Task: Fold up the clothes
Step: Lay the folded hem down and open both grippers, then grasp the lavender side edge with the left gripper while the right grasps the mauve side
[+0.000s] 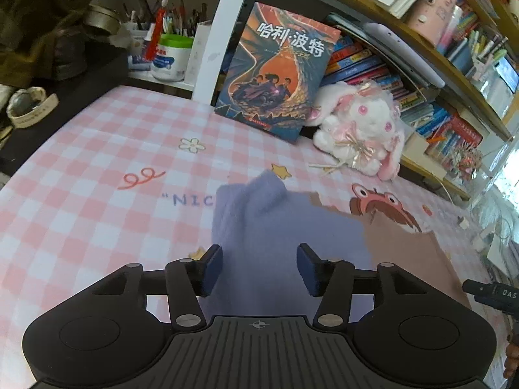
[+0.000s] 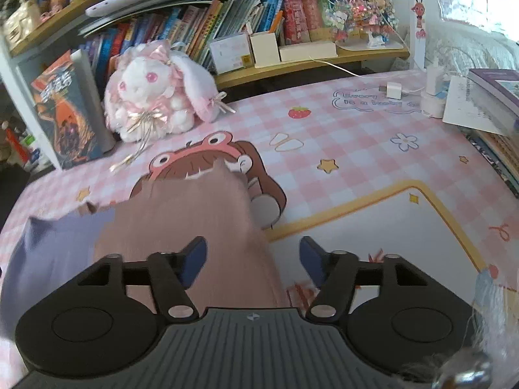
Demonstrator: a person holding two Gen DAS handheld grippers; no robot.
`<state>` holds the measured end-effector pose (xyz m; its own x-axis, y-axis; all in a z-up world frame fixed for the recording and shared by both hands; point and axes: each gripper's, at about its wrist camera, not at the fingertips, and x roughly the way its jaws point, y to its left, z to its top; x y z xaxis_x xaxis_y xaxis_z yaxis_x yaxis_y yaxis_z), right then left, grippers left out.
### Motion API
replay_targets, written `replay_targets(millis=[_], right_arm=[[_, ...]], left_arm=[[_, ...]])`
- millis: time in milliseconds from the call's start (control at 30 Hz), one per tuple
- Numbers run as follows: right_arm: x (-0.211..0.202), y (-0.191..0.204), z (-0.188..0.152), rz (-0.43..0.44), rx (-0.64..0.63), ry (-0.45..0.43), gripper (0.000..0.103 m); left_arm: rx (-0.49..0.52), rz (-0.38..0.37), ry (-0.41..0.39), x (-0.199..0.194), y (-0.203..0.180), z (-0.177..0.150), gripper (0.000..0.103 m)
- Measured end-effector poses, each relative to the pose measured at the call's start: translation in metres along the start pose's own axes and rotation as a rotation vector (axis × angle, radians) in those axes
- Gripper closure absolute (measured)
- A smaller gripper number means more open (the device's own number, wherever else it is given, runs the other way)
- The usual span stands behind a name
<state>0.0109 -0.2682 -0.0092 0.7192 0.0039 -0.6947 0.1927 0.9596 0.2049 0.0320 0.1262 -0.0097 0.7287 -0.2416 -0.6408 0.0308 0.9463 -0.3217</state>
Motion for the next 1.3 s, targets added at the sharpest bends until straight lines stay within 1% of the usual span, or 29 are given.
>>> replay_targets(millis=[100, 167, 233, 433, 500, 533, 567, 633, 733, 967, 1067, 1133, 1300], right_arm=[[-0.009, 0.0, -0.016, 0.009, -0.044, 0.01, 0.033], [-0.016, 0.0, -0.027, 0.014, -0.062, 0.022, 0.032], [-0.023, -0.003, -0.037, 0.028, -0.071, 0.035, 0.027], [-0.047, -0.014, -0.062, 0.072, -0.096, 0.079, 0.023], [-0.055, -0.018, -0.067, 0.078, -0.109, 0.08, 0.021], [-0.059, -0.02, -0.07, 0.081, -0.117, 0.08, 0.021], [-0.062, -0.022, -0.072, 0.084, -0.126, 0.079, 0.021], [-0.068, -0.026, -0.076, 0.088, -0.143, 0.079, 0.02], [-0.075, -0.032, -0.082, 0.09, -0.166, 0.082, 0.017], [-0.084, -0.038, -0.093, 0.1, -0.205, 0.099, 0.016], [-0.083, -0.038, -0.096, 0.099, -0.207, 0.105, 0.015], [-0.08, -0.034, -0.095, 0.098, -0.214, 0.109, 0.015], [-0.07, -0.021, -0.09, 0.096, -0.239, 0.115, 0.015]], left_arm=[[0.01, 0.019, 0.013, -0.013, -0.01, -0.019, 0.045], [0.02, 0.026, 0.023, -0.02, -0.018, -0.031, 0.044], [0.033, 0.032, 0.028, -0.027, -0.027, -0.042, 0.041], [0.059, 0.077, 0.043, -0.045, -0.056, -0.072, 0.04], [0.054, 0.092, 0.042, -0.052, -0.062, -0.083, 0.038], [0.048, 0.1, 0.042, -0.055, -0.064, -0.087, 0.036], [0.041, 0.108, 0.041, -0.058, -0.066, -0.092, 0.031], [0.024, 0.121, 0.039, -0.064, -0.07, -0.102, 0.028], [-0.003, 0.135, 0.042, -0.071, -0.075, -0.115, 0.027], [-0.007, 0.149, 0.067, -0.075, -0.087, -0.135, 0.025], [-0.01, 0.155, 0.075, -0.073, -0.085, -0.137, 0.024], [-0.069, 0.143, 0.083, -0.068, -0.076, -0.133, 0.022], [-0.231, 0.11, 0.103, -0.052, -0.052, -0.123, 0.022]])
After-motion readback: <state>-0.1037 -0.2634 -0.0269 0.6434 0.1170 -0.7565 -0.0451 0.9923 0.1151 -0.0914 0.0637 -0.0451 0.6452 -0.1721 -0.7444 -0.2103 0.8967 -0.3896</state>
